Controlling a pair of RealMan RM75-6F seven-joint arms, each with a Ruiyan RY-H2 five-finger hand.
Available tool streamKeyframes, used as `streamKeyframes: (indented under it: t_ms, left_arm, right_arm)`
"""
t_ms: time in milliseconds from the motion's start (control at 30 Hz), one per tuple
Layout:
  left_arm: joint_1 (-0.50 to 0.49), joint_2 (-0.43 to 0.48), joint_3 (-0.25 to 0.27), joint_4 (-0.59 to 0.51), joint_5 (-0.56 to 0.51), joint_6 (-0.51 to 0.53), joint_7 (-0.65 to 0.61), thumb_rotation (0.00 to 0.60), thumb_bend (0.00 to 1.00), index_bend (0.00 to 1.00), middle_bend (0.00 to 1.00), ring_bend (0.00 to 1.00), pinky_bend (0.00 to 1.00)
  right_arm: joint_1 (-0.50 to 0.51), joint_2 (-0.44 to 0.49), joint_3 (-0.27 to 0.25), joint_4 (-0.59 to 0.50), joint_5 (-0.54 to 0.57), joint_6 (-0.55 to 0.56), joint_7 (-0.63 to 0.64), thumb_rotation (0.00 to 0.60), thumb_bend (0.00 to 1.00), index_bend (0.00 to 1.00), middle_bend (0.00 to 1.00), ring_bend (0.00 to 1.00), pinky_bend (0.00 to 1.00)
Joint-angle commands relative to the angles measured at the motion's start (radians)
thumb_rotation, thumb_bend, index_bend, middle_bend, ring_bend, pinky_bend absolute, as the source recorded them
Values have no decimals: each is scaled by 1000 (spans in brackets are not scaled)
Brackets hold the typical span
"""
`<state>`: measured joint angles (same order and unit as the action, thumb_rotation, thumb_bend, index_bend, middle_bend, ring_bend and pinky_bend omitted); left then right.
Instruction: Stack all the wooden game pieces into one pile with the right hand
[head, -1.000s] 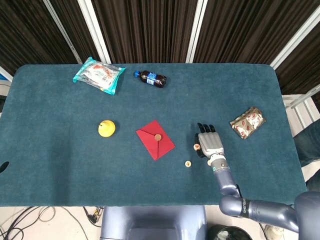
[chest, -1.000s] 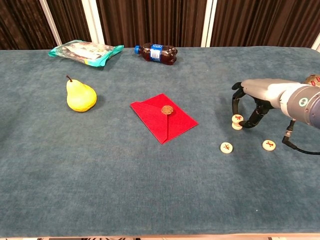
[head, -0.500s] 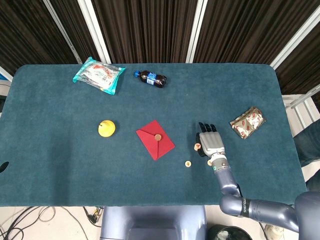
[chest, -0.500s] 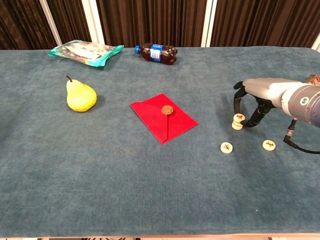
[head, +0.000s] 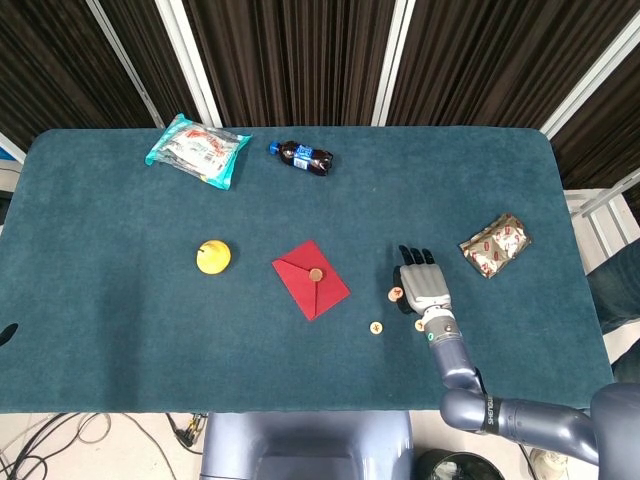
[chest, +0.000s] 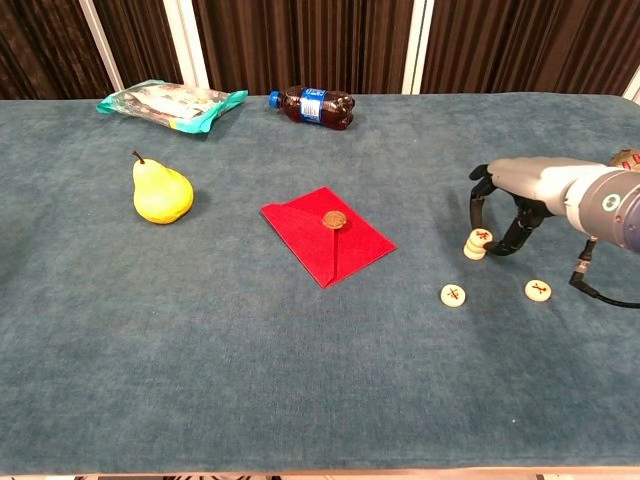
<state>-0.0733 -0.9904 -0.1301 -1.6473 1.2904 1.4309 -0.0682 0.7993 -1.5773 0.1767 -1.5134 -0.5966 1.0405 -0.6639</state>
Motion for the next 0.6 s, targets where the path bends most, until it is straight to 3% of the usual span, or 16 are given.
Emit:
streamKeyframes:
  t_ms: [33,600]
  left_arm:
    - [0,0,0,0,0,-1,0,600,146,76,0,0,0]
    - [-1,0,0,1,-1,-2,2,600,146,76,0,0,0]
  right_arm:
    - [0,4,0,-4,0,0,0,600,416,491,0,0,10]
    - [3,8,-3,-9,1,0,1,600,416,461,0,0,11]
